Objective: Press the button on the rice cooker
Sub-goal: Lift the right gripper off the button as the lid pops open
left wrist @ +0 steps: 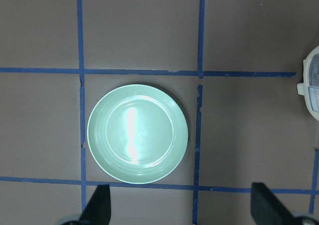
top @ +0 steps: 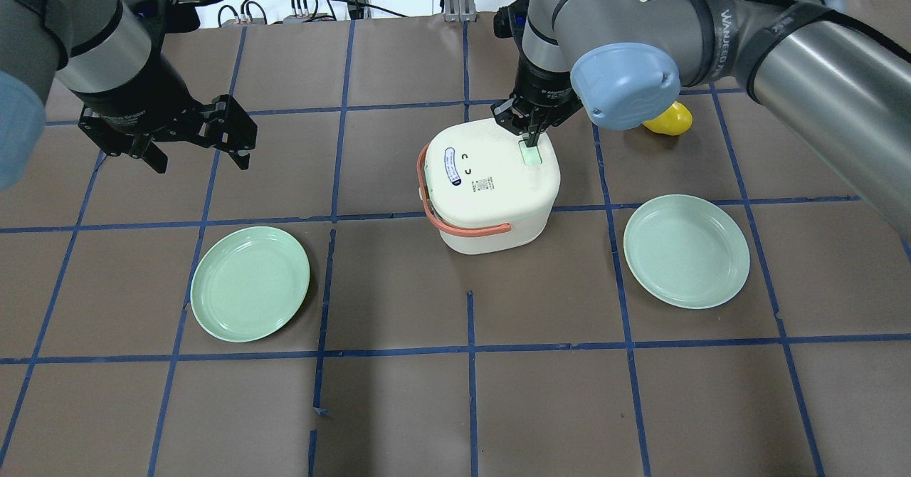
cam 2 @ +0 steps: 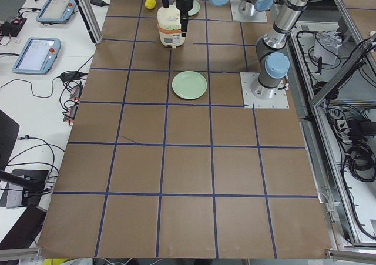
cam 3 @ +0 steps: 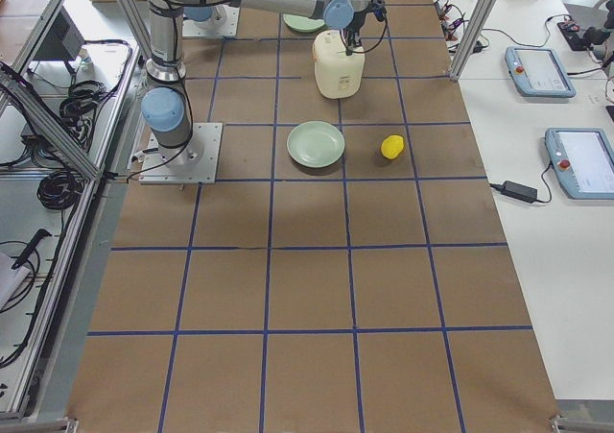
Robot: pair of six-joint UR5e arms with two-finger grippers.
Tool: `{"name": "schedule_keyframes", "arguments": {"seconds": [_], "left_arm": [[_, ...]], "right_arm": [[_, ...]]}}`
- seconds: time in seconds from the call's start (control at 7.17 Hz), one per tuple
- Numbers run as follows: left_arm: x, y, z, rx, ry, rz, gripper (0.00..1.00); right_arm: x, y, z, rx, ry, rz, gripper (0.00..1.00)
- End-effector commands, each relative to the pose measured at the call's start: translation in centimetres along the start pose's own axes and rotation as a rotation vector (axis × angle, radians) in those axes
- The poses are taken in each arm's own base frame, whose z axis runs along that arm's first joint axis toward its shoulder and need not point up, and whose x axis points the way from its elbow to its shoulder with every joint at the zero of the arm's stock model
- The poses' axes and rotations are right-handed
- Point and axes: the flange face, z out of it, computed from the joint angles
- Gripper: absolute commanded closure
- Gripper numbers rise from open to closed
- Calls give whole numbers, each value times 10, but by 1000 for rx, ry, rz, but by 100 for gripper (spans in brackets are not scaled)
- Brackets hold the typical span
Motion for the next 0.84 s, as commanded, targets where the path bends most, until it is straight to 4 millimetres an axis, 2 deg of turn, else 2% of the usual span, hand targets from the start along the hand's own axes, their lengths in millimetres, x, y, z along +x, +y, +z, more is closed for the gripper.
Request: {"name": "schedule_keyframes", "arguments": {"seconds": [0.0, 0.28, 0.42, 0.56, 0.7], "left_arm": [[0, 0, 0, 0, 0, 0, 0], [0, 0, 0, 0, 0, 0, 0], [0, 0, 0, 0, 0, 0, 0], [0, 0, 0, 0, 0, 0, 0], [0, 0, 0, 0, 0, 0, 0]], "right_arm": [[-1, 4, -11, 2, 1, -1, 93], [-1, 7, -21, 11, 3, 1, 92], [-1, 10, -45, 14, 3, 13, 78], [5, 11, -77, 8, 7, 26, 5], [14, 14, -98, -10, 13, 46, 1]]}}
